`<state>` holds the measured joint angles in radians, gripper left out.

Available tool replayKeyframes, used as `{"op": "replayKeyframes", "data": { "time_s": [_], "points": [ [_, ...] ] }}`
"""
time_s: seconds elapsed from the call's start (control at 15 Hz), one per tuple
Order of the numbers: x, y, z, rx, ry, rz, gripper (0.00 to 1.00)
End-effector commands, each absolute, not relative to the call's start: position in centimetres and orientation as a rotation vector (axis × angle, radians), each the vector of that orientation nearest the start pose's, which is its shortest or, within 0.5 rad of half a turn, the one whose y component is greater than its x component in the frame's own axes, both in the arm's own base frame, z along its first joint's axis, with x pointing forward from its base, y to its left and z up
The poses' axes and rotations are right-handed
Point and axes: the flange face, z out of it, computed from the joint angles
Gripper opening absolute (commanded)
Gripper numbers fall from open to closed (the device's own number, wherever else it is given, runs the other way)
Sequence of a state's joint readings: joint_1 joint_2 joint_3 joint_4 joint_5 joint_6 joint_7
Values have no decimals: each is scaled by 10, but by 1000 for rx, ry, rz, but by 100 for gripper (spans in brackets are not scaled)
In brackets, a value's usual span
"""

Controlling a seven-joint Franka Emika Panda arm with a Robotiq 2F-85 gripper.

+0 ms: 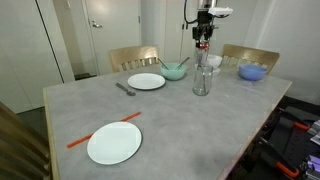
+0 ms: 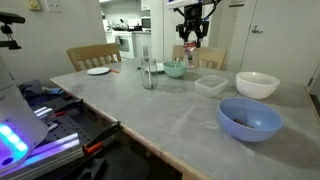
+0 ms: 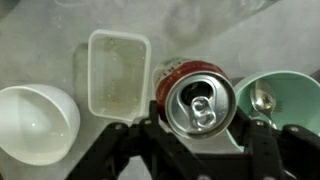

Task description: Place the drink can next to the lime green bowl

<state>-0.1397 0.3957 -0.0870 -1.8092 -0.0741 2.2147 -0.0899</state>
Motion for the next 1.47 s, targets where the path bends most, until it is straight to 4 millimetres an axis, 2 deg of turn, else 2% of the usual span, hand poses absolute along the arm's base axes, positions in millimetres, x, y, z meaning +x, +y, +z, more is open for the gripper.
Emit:
{"op": "replayKeyframes", "data": {
  "time_s": [0.0,0.47,0.93,1.4],
  "points": [
    [627,-130,316,-3227,234,-71,41],
    [636,-114,293,-3206,422,-161,41],
    [645,-117,254,-3181,554,-123,41],
    [649,-125,242,-3083,698,-112,41]
  ]
}}
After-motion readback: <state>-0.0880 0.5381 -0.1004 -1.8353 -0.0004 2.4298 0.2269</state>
